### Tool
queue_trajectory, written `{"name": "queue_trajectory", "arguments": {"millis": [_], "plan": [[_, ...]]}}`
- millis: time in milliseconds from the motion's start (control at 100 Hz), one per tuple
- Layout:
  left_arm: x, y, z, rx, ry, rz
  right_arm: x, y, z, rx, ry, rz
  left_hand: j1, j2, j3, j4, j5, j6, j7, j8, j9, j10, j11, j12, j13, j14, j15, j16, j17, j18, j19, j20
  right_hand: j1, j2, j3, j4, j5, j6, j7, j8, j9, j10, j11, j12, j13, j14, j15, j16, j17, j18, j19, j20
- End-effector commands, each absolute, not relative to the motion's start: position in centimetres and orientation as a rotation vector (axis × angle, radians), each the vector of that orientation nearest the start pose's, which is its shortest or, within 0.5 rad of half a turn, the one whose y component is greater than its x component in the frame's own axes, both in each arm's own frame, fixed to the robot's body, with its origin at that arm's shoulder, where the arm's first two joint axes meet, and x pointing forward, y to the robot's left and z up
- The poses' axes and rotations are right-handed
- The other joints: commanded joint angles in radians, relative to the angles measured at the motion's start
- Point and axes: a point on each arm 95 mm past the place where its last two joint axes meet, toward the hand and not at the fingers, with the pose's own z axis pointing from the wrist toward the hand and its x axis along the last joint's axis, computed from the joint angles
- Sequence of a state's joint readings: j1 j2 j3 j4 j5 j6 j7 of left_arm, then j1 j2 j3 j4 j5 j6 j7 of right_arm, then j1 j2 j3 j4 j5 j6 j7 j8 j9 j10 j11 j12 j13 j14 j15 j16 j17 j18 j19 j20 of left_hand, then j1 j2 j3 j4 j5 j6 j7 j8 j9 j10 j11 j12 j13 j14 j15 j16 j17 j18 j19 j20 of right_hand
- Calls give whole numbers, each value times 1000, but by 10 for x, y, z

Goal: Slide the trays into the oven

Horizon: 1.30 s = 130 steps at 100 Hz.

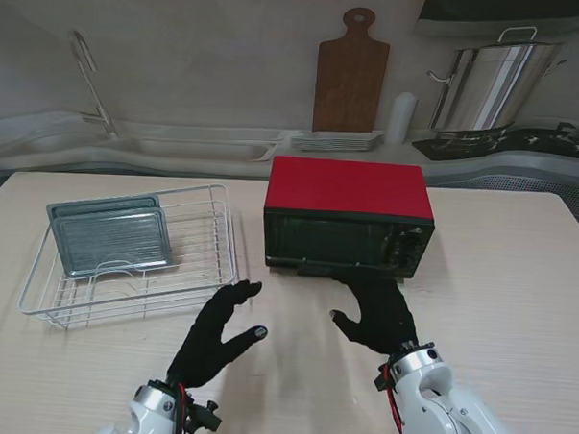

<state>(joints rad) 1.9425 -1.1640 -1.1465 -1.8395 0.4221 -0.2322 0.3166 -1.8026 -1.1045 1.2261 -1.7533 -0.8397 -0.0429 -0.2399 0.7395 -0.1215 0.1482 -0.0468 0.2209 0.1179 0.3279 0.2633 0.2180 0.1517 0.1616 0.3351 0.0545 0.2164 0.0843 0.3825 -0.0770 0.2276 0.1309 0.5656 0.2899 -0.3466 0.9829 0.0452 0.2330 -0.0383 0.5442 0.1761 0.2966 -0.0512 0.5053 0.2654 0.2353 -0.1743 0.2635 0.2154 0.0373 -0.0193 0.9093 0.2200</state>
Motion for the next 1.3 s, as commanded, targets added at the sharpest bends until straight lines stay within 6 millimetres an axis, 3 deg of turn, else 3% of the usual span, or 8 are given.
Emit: {"name": "queue_trajectory", "arguments": {"millis": [0, 610, 1290], "plan": [[268, -74, -332, -1762, 919, -2248, 319, 21, -351, 1389, 1337, 1717, 7, 7, 11, 28, 14, 2, -5, 19, 22, 0, -2, 11, 10, -5, 1, 8, -15, 4, 2, 23, 8, 7, -9, 25, 18, 8, -9, -3, 23, 47, 21, 20, 49, 65, 40, 22, -8, -8, 9, 17], [267, -77, -331, -1748, 935, -2261, 291, 14, -372, 1455, 1354, 1717, 6, 7, 11, 28, 13, 3, -9, 18, 18, 0, -2, 10, 9, -4, 0, 8, -16, 5, 1, 23, 7, 10, -14, 26, 11, 7, -10, 1, 6, 44, 23, 20, 35, 64, 38, 20, -17, -10, 6, 18], [266, -77, -329, -1743, 939, -2258, 284, 12, -397, 1532, 1455, 1633, 5, 6, 11, 28, 13, 4, -10, 17, 17, -3, -2, 10, 9, -4, 0, 7, -16, 5, 1, 22, 3, 20, -28, 28, 0, 2, -14, 3, -3, 41, 22, 19, 30, 62, 37, 20, -20, -12, 3, 17]]}}
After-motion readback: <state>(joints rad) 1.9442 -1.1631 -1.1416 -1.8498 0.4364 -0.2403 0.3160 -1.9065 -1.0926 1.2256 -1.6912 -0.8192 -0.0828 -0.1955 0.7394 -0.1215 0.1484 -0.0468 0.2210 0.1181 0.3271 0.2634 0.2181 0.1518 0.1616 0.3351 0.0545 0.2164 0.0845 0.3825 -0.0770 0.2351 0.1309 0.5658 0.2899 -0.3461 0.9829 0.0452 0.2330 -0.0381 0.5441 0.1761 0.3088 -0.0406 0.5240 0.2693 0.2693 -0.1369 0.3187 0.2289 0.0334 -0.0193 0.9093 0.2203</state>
